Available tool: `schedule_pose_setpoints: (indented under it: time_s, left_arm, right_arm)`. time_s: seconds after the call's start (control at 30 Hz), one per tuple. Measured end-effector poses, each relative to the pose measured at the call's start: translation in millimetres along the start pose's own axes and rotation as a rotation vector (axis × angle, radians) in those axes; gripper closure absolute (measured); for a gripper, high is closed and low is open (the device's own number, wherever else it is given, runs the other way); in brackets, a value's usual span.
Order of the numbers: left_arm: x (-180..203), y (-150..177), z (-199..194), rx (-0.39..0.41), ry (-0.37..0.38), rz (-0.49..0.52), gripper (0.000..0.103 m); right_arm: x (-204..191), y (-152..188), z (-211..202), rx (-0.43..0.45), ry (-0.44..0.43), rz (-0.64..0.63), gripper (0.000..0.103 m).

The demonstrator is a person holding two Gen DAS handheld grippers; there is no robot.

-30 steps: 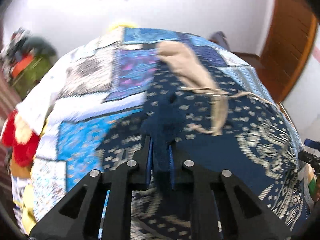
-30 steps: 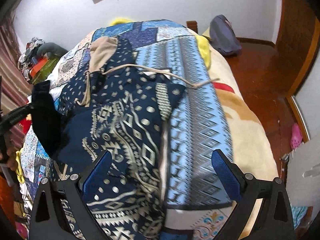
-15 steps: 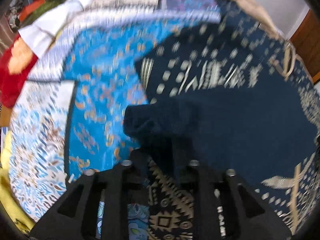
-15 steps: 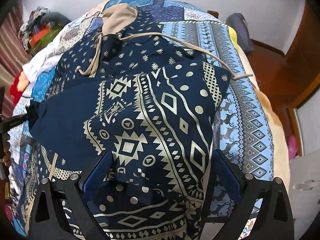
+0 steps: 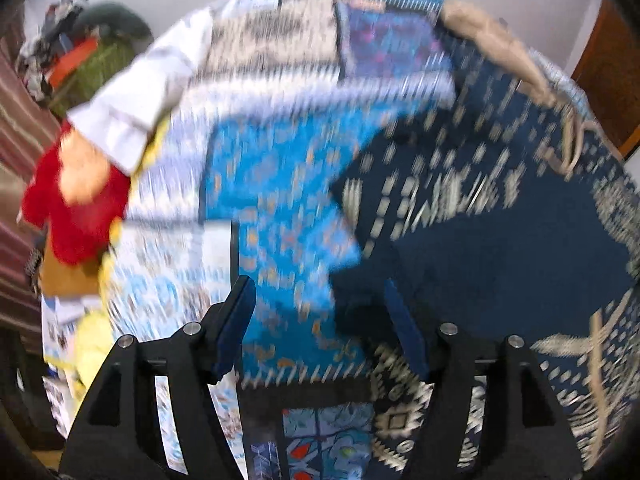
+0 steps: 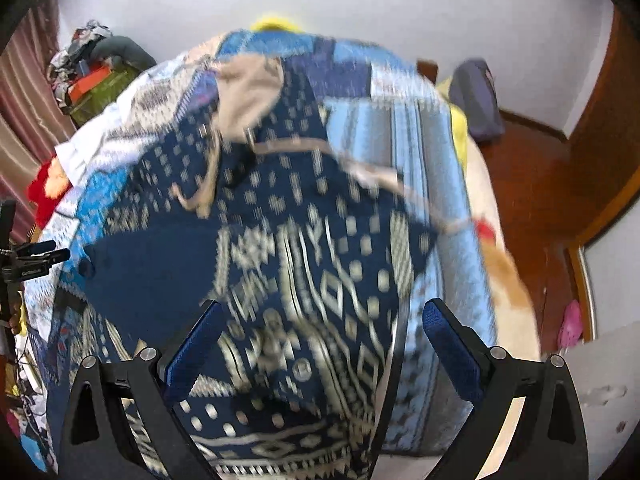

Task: Fold large clothes

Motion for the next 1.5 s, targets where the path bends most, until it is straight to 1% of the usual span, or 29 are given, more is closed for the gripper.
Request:
schedule_pose_setpoints:
  time_s: [0.07, 0.13, 0.23, 0.33, 0.4, 0.43, 0.5, 0.57, 0.67, 0.77, 0.83, 0.9, 0.97, 1.0, 1.03, 1.07, 1.1, 1.13, 1.17, 1.2, 1.23, 1.33, 1.37, 1.43, 1.5]
  left_arm:
    - [6.5, -22.9, -14.2, 0.043, 0.008, 0.0, 0.027]
    - [14.7, -50.8, -28.0, 0.096, 0.03, 0.003, 0.025]
    - [37.1, -92.7, -38.9, 0.153, 0.065, 0.021, 0.016]
    - [52.5, -126.1, -30.6, 0.172, 0.088, 0.02, 0.016]
    - [63.8, -144.7, -18.7, 0.169, 0.099, 0.034, 0.016]
    - [66.7, -149.0, -13.2, 0.166, 0.098, 0.036, 0.016]
    - [75.5, -162.4, 6.0, 0.14, 0.098, 0.036, 0.016]
    - [82.7, -170.8, 27.0, 0.106, 0.116, 0.027, 0.016]
    - [93.6, -182.3, 62.2, 0.056, 0.179, -0.015, 0.016]
    - [106.9, -190.9, 87.3, 0.029, 0.234, -0.038, 0.016]
    - [115.2, -197.1, 98.8, 0.025, 0.26, -0.048, 0.016]
    - [121.9, -202.7, 107.5, 0.029, 0.285, -0.068, 0.016]
    - [126.0, -207.1, 113.7, 0.037, 0.309, -0.102, 0.016]
    - [127.5, -208.5, 117.5, 0.044, 0.318, -0.134, 0.018]
    - [127.4, -209.7, 119.9, 0.049, 0.308, -0.149, 0.022]
    - [127.9, -210.8, 120.5, 0.063, 0.295, -0.167, 0.034]
    - [129.1, -211.7, 119.4, 0.073, 0.3, -0.171, 0.041]
    - [131.2, -213.0, 117.9, 0.079, 0.313, -0.173, 0.058]
    - [133.6, -214.0, 115.2, 0.08, 0.322, -0.171, 0.078]
    - [136.8, -214.8, 110.7, 0.076, 0.309, -0.155, 0.089]
    - [138.8, -215.3, 105.9, 0.076, 0.297, -0.14, 0.095]
    - [142.1, -214.8, 81.0, 0.113, 0.291, -0.096, 0.096]
    - [142.0, -214.0, 74.9, 0.122, 0.291, -0.085, 0.096]
    - [144.2, -206.1, 49.8, 0.153, 0.298, -0.036, 0.096]
    - [148.3, -193.6, 31.2, 0.171, 0.301, 0.019, 0.096]
  right_arm:
    - [-8.6, -21.1, -4.7, 0.031, -0.004, -0.022, 0.004]
    - [-20.3, -44.3, -8.0, 0.068, -0.011, -0.045, 0.003]
    - [-37.5, -75.4, -5.8, 0.106, -0.032, -0.077, 0.003]
    - [-50.0, -103.0, 7.9, 0.116, -0.04, -0.089, 0.003]
    - [-55.4, -119.9, 25.7, 0.104, -0.04, -0.081, 0.003]
    - [-56.7, -126.3, 33.4, 0.096, -0.043, -0.071, 0.003]
    - [-57.1, -137.6, 57.1, 0.065, -0.052, -0.036, 0.003]
    - [-55.2, -146.3, 82.1, 0.026, -0.068, 0.005, 0.003]
    - [-47.5, -157.6, 121.8, -0.026, -0.085, 0.076, 0.003]
    - [-41.0, -166.5, 160.0, -0.078, -0.087, 0.148, 0.003]
    - [-40.6, -170.4, 182.6, -0.116, -0.104, 0.176, 0.004]
    - [-40.5, -173.5, 201.3, -0.139, -0.119, 0.21, 0.008]
    - [-42.2, -173.6, 214.1, -0.158, -0.132, 0.223, 0.019]
    - [-43.1, -173.2, 218.6, -0.155, -0.126, 0.224, 0.022]
    - [-44.4, -173.3, 220.5, -0.138, -0.113, 0.217, 0.028]
    - [-47.0, -173.1, 219.6, -0.12, -0.107, 0.202, 0.042]
    - [-51.0, -172.8, 217.5, -0.108, -0.109, 0.179, 0.051]
    - [-54.8, -172.3, 214.0, -0.102, -0.113, 0.163, 0.067]
    - [-59.9, -171.3, 208.7, -0.09, -0.117, 0.137, 0.078]
    - [-63.8, -170.7, 204.3, -0.081, -0.115, 0.111, 0.082]
    - [-67.8, -170.2, 199.2, -0.071, -0.108, 0.082, 0.088]
    - [-83.1, -165.9, 170.4, -0.011, -0.106, -0.016, 0.093]
    - [-87.8, -163.3, 155.6, 0.01, -0.117, -0.036, 0.093]
    - [-93.6, -156.1, 131.7, 0.029, -0.158, -0.057, 0.093]
    - [-100.4, -142.5, 106.1, 0.047, -0.182, -0.101, 0.093]
Point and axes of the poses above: each gripper's, at about its wrist camera, not at the fingertips, and z roughly the way its jaws point, x to its right, y to its underside, the point moved 6 cm from there along z, roughly the way its jaws point, and after that the axes turned 6 degrees about z, right-handed, at the moved point
